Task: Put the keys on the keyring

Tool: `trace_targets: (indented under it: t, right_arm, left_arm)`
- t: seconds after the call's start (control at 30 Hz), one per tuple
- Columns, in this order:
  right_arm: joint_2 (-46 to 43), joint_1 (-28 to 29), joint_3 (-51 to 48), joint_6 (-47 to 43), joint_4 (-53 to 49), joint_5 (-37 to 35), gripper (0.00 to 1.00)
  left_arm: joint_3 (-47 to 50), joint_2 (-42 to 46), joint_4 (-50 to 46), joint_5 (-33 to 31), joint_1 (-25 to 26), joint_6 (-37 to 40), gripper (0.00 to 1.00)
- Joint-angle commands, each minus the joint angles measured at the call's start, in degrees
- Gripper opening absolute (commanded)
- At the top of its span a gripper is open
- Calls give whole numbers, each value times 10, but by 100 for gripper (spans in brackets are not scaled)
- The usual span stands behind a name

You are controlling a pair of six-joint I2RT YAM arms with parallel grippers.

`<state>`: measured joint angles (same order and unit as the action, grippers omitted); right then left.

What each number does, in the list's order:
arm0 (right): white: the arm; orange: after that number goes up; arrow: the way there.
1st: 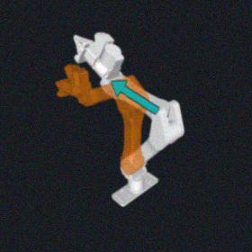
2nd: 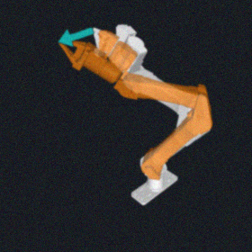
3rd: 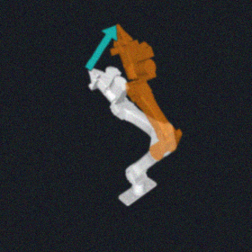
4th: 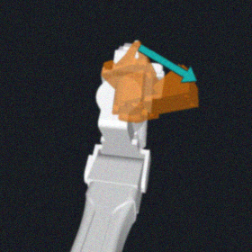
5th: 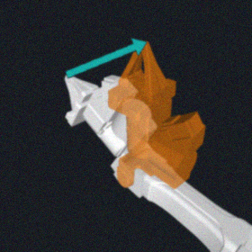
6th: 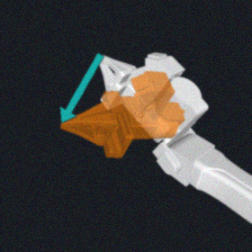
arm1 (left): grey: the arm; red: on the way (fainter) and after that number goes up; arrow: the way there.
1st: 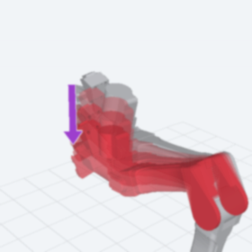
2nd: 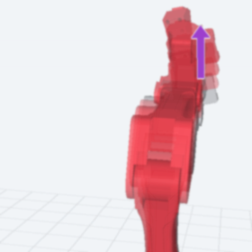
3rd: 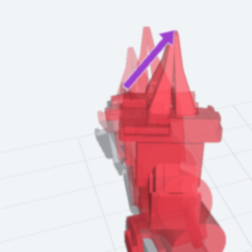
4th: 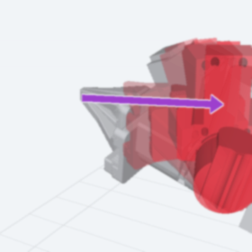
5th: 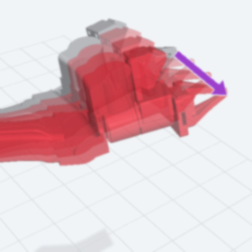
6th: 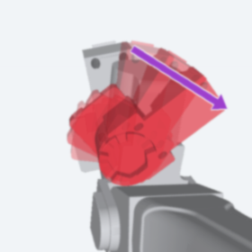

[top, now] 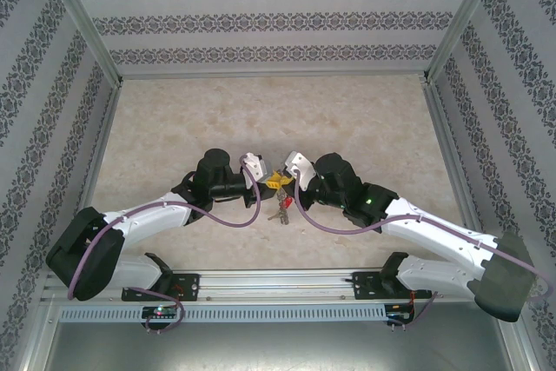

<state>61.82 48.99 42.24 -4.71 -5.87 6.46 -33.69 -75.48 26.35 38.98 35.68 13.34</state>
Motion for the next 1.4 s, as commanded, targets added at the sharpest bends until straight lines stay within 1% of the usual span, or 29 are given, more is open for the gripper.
trace_targets:
  t: [0.0,0.17,0.27,0.37,0.73,0.77,0.83,0.9,1.0,1.03,1.3,1.37]
  right_arm:
    - [-12,6,5,-7,13,-1,0]
    - [-11,7,5,-7,13,-1,0]
    - [-11,7,6,-7,13,2,0]
    - [-11,8,6,-8,11,9,0]
    - [-12,9,6,-11,4,22,0]
    - [-12,8,7,-11,4,22,0]
    - [-13,9,7,-12,3,21,0]
    - [-11,8,7,-14,3,23,0]
    - [-10,8,8,-15,0,22,0]
    - [-10,8,7,-15,-2,20,0]
    - [-31,2,-11,-18,-12,-60,0]
    - [-38,0,-14,-17,-11,-64,0]
  left_arm:
    - [-13,11,-23,1,7,21,25]
    - [-13,11,-32,1,7,24,25]
    - [-14,11,-32,1,7,23,21]
    - [-15,10,-27,-4,7,19,19]
    - [-20,2,-8,1,7,2,19]
    - [-21,2,-10,2,7,4,17]
    - [-24,-1,-18,7,8,7,11]
    - [-25,-2,-18,8,7,5,10]
    - [-26,-1,-14,6,7,3,3]
    - [-26,-1,-13,6,7,2,0]
    - [-17,4,14,18,8,-7,0]
    - [-14,5,18,29,8,-5,0]
